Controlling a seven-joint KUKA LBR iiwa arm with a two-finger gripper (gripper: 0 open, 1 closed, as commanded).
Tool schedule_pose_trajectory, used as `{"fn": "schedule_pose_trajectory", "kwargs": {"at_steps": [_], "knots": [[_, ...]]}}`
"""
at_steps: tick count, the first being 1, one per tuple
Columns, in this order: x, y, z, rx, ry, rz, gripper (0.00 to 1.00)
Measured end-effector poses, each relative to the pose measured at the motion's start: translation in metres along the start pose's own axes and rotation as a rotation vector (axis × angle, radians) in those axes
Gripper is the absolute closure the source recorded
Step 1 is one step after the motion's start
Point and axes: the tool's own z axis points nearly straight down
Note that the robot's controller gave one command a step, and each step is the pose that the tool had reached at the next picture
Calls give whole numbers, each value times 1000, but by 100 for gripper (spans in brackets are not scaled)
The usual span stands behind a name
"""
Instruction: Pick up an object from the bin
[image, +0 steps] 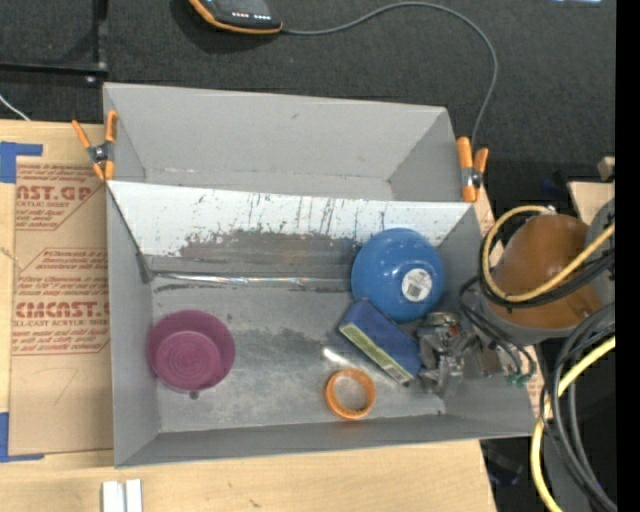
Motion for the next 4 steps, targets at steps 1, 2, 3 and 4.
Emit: {"fn": "schedule_pose_trajectory", "kwargs": {"at_steps": [1,2,3,4], "knots": [[3,0,-17,-1,9,0,100],[3,0,-34,0,13,0,100],[2,0,-55,0,11,1,100],[1,-1,-74,2,8,2,100]]}}
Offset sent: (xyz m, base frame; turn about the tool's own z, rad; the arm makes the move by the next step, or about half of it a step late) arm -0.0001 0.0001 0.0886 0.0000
